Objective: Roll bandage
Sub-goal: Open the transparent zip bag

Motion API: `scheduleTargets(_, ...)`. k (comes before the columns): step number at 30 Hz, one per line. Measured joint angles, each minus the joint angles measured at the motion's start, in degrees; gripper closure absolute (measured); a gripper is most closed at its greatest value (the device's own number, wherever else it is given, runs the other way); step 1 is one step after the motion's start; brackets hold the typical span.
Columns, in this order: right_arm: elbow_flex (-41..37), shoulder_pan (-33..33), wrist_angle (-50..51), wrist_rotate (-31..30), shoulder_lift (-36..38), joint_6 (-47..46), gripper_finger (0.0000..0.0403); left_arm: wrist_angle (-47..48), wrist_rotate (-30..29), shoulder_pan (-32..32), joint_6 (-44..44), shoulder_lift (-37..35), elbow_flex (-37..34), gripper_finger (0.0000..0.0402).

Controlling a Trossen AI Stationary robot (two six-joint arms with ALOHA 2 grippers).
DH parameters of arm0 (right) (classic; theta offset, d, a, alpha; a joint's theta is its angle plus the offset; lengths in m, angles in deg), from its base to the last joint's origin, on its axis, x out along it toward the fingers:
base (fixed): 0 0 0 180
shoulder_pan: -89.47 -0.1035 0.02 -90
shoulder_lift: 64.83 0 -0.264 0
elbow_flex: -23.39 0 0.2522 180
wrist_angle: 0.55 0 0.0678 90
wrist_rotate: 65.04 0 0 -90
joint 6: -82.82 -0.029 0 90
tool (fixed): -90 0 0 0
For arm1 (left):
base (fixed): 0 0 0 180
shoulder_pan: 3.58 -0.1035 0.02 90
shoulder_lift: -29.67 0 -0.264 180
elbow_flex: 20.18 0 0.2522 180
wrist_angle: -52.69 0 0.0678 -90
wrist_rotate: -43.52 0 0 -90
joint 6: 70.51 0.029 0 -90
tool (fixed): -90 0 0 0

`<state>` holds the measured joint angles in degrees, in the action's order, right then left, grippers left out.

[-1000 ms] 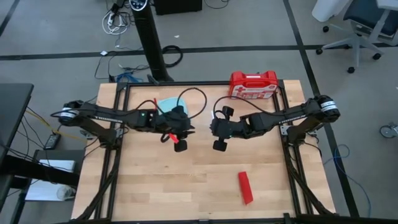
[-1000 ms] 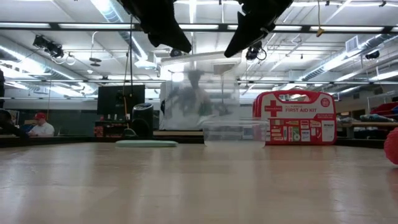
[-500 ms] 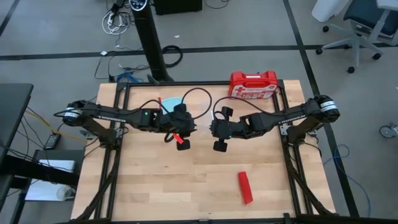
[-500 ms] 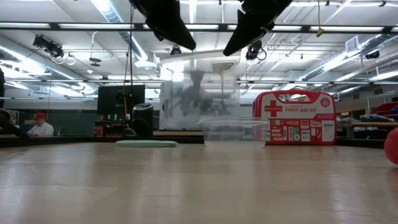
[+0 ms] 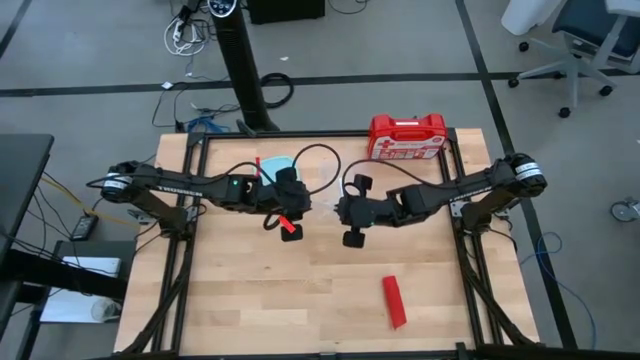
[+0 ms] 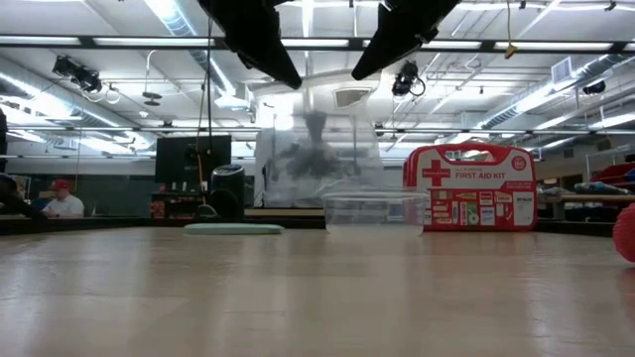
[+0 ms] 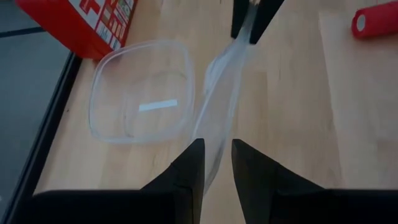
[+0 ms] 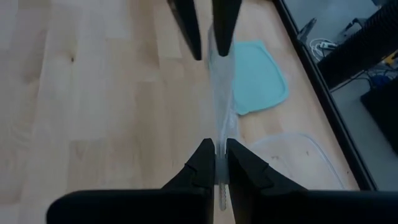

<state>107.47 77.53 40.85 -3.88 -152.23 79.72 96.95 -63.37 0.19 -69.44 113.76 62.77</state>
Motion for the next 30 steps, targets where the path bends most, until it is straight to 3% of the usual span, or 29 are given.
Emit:
scheduleTargets(4,0.0,-0.8,0.1,0.4,0.0,2.7,0.0382,1.4,-0.1,0.0,3.5,0.0,0.0,0.0316)
scheduleTargets(11,0.0,-0.4,0.1,12.4,0.0,4.1,0.0382,2.7,-1.4,0.5,13.7,0.0,0.0,0.0316)
scheduleTargets(16,0.0,0.1,0.4,14.7,0.0,5.4,0.0381,2.8,-1.5,2.0,22.3,0.0,0.0,0.0316)
scheduleTargets(23,0.0,1.7,-0.8,15.0,0.5,5.0,0.0381,2.1,-1.5,4.2,24.2,0.0,0.0,0.0316)
scheduleTargets(30,0.0,4.5,-1.4,23.7,3.6,4.4,0.0381,4.0,0.5,6.9,28.1,0.0,-0.1,0.0298)
